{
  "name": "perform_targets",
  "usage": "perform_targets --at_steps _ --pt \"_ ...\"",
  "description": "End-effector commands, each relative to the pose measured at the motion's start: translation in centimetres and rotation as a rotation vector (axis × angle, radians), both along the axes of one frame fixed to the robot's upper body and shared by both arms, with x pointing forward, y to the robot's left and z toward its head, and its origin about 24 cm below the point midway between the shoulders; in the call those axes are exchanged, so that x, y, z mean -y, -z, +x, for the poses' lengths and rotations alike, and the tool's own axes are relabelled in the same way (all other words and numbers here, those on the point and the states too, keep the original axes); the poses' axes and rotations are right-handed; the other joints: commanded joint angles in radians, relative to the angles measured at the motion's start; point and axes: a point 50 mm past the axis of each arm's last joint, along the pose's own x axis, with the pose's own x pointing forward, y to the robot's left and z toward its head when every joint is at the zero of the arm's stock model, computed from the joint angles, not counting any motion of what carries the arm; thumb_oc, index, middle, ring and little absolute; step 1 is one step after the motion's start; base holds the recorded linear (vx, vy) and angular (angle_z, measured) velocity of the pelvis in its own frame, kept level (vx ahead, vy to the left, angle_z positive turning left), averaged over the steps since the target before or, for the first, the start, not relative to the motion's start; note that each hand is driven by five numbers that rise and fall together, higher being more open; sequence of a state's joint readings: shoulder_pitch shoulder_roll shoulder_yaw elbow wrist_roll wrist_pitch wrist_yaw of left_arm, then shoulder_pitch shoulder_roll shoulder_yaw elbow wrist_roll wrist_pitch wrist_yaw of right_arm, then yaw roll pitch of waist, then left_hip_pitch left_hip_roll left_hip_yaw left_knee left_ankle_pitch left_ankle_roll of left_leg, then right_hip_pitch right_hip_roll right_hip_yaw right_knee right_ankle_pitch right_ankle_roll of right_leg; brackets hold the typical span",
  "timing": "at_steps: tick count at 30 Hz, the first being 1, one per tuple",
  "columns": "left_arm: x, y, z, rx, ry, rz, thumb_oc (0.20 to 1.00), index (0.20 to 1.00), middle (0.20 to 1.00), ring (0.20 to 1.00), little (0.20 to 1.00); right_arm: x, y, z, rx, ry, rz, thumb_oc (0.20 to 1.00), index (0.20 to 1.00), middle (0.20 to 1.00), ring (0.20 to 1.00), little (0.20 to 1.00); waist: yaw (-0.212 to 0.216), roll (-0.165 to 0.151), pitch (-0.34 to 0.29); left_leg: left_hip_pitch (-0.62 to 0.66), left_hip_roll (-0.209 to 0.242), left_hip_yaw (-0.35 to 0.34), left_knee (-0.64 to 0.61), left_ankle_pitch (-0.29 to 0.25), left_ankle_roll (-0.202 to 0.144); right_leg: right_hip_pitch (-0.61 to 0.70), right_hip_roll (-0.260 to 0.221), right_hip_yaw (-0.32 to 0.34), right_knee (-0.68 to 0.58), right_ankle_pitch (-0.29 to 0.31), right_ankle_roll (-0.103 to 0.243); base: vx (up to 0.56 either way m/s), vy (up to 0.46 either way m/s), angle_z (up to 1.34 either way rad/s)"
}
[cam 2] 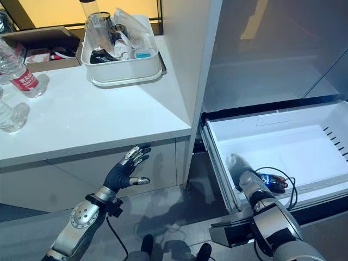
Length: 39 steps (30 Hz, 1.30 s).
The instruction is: Take the drinks into the refrigerator
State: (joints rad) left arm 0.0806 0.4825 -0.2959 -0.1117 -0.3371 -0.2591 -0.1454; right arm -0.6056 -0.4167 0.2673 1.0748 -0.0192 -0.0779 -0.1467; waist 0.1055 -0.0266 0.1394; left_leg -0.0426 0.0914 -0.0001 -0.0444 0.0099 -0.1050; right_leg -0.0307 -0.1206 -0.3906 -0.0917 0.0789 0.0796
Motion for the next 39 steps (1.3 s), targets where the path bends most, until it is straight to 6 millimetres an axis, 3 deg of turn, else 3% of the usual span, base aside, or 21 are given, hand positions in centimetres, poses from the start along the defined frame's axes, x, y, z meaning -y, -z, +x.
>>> perform_targets --at_steps 1,4,10,23,31,37,38,39 --pt "0.3 -0.9 0.3 0.064 0.021 -0.033 1.000 1.000 1.000 1.000 1.000 -2.5 0.2 -0.6 0.134 -0.018 0.224 1.000 1.000 1.000 1.000 1.000 -0.038 -0.045 -0.012 -0.038 -0.055 0.017 -0.043 0.027 0.051 0.050 -0.036 0.070 0.005 -0.021 0.053 0.01 -0.021 -0.09" --pt "0.0 -0.4 0.2 0.040 0.019 -0.015 1.000 1.000 1.000 1.000 1.000 -0.9 -1.5 -1.0 0.246 0.013 0.263 1.000 1.000 1.000 1.000 1.000 -0.054 -0.045 -0.022 -0.030 -0.051 0.023 -0.043 0.023 0.049 0.057 -0.034 0.074 0.005 -0.024 0.052 0.02 -0.015 -0.12" --pt "-0.5 1.1 0.0 -0.017 0.009 0.017 1.000 1.000 1.000 1.000 1.000 3.1 -6.3 -4.3 0.584 0.088 0.383 1.000 1.000 1.000 1.000 1.000 -0.107 -0.044 -0.049 -0.005 -0.039 0.041 -0.043 0.012 0.048 0.070 -0.028 0.082 0.005 -0.033 0.054 0.01 -0.011 -0.03" --pt "-0.8 1.4 -0.1 -0.032 0.000 0.030 1.000 1.000 1.000 1.000 1.000 8.5 -12.0 -10.1 1.019 0.289 0.441 1.000 1.000 1.000 1.000 1.000 -0.171 -0.041 -0.084 0.021 -0.030 0.077 -0.043 -0.008 0.049 0.068 -0.021 0.122 0.006 -0.034 0.057 0.01 -0.005 -0.12" --pt "-1.1 1.4 0.0 -0.027 -0.018 0.034 1.000 1.000 1.000 1.000 1.000 12.7 -10.8 -12.9 1.042 0.537 0.381 1.000 1.000 1.000 1.000 1.000 -0.197 -0.041 -0.099 0.035 -0.028 0.093 -0.043 -0.019 0.053 0.068 -0.020 0.146 0.006 -0.033 0.060 0.01 0.005 -0.10" --pt "-1.3 1.3 0.0 -0.024 -0.023 0.039 1.000 1.000 1.000 1.000 1.000 16.4 -6.0 -16.0 0.868 0.820 0.355 1.000 1.000 1.000 1.000 1.000 -0.214 -0.041 -0.106 0.044 -0.027 0.109 -0.043 -0.028 0.055 0.064 -0.019 0.164 0.006 -0.029 0.063 0.00 0.005 -0.07" --pt "-1.3 1.3 0.0 -0.025 -0.022 0.039 1.000 1.000 1.000 1.000 1.000 16.4 -6.0 -16.0 0.868 0.820 0.356 1.000 1.000 1.000 1.000 1.000 -0.213 -0.041 -0.106 0.044 -0.027 0.109 -0.043 -0.028 0.055 0.064 -0.019 0.164 0.006 -0.029 0.063 0.00 0.000 0.00" --pt "-1.5 1.1 0.0 -0.011 -0.020 0.064 1.000 1.000 1.000 1.000 1.000 17.0 -3.9 -17.2 0.720 0.862 0.295 1.000 1.000 1.000 1.000 1.000 -0.215 -0.040 -0.104 0.046 -0.027 0.112 -0.043 -0.029 0.055 0.061 -0.019 0.168 0.006 -0.028 0.063 0.00 0.004 -0.05"
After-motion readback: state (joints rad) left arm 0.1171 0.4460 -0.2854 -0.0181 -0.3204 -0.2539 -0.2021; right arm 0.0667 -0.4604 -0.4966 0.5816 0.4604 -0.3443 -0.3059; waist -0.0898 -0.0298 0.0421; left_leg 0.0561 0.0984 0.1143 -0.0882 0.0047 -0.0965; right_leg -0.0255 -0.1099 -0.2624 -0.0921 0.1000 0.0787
